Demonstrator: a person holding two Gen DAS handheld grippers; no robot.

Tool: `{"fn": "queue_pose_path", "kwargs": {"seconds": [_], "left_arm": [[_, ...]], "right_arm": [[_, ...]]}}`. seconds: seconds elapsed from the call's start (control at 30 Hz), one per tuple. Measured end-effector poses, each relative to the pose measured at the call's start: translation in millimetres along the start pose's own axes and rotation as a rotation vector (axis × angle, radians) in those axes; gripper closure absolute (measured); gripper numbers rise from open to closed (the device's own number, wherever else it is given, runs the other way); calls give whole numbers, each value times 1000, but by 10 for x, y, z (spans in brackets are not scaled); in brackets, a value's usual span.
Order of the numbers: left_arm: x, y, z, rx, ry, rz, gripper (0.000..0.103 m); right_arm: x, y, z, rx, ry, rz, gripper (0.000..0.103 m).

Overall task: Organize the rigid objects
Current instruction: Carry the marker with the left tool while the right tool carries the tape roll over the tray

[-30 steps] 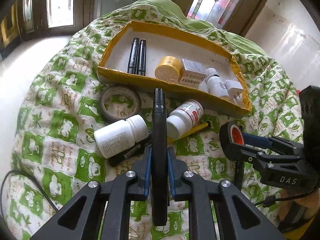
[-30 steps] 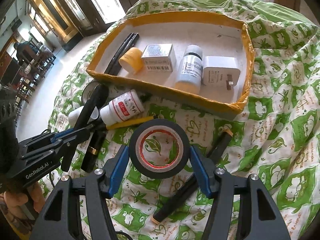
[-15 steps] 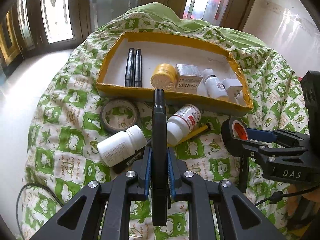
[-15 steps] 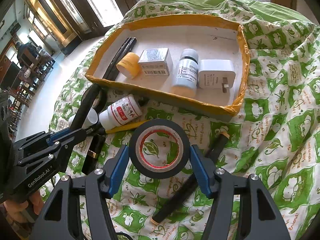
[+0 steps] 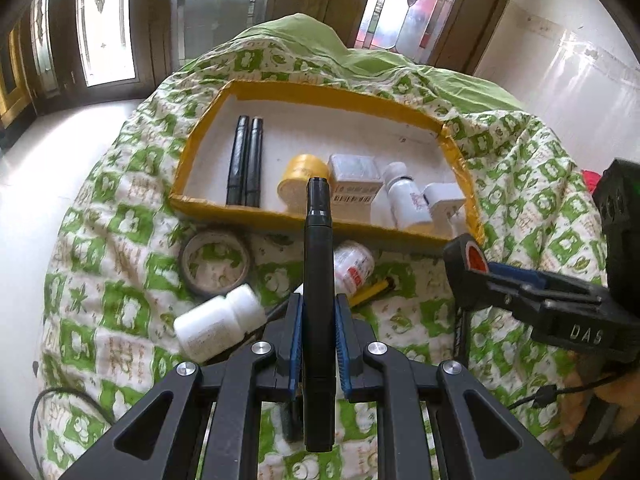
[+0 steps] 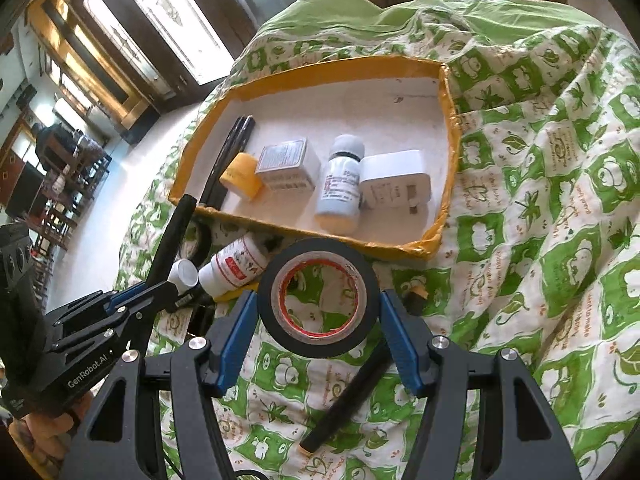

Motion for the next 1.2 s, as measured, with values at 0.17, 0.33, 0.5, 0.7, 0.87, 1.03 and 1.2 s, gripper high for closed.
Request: {"fn": "queue_pose_path", "kwargs": {"seconds": [0.17, 0.33, 0.5, 0.7, 0.87, 1.03, 1.2], "left_arm": [[124, 56, 183, 3, 6, -15, 89], [219, 185, 414, -3, -12, -37, 89], [303, 355, 607, -6, -14, -37, 89], [304, 581, 758, -21, -33, -37, 89], [290, 728, 809, -30, -47, -41, 89], [219, 812, 860, -30, -65, -46, 89], [82, 849, 972, -24, -78, -27, 89]], "right_arm": [[10, -41, 39, 13, 3, 2, 42], [49, -91, 94, 28, 19, 6, 42], [56, -96, 102, 29, 27, 12, 42], [101, -137, 221, 46, 36, 18, 42], [211, -144, 412, 62, 57, 11, 42], [236, -71, 611, 58, 54, 8, 42], [269, 78, 842, 44, 56, 2, 42]]}}
Point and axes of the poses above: each gripper's, at about its wrist camera, not at the fingertips, and y roughly the way its jaws point, x to its right, z to its top, the point moved 9 cm from there along y, roughly the way its jaws point, and after that the axes turned 9 degrees about -y, right-handed, at the moved point
